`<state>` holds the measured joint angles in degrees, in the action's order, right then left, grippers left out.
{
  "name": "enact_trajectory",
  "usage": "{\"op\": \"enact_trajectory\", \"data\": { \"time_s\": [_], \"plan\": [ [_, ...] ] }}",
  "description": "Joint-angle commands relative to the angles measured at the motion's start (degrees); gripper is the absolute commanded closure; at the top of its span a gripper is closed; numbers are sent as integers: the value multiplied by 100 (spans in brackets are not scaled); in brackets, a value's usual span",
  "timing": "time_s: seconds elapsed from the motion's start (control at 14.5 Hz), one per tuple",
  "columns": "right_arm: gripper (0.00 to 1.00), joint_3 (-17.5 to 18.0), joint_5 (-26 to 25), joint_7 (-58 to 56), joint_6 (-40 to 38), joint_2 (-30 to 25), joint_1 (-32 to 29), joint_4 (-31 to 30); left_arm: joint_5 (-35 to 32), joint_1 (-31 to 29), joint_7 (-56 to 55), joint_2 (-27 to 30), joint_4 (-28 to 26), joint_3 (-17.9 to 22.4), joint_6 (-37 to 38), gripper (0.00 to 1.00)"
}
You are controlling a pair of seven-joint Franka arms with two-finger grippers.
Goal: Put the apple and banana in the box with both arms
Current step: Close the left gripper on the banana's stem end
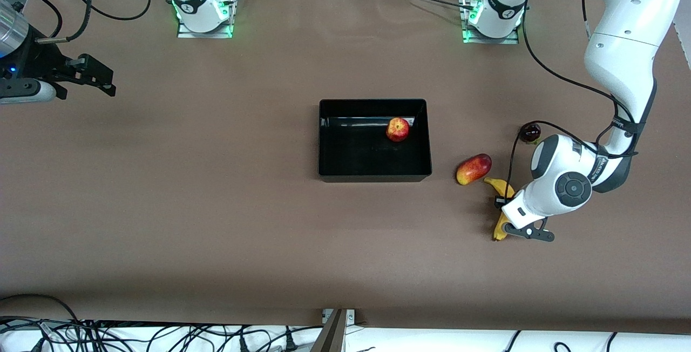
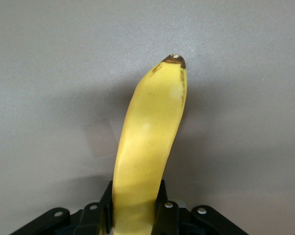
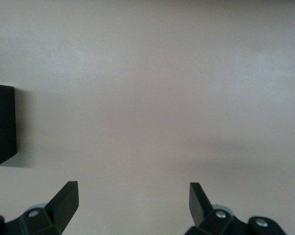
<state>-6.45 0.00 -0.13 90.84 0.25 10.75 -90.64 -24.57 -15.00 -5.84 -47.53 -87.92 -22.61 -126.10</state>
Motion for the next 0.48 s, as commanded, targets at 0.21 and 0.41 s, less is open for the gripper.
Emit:
{"op": "enact_trajectory", "data": {
  "time_s": [0.21,0.41],
  "plan": [
    [0,30,-9,4,-75,27,-29,117,127,277,523,305,1468,-400,2490,98],
    [0,39,-9,-5,-75,27,-29,117,294,664,427,323,1752,-1119,3371,98]
  ]
}}
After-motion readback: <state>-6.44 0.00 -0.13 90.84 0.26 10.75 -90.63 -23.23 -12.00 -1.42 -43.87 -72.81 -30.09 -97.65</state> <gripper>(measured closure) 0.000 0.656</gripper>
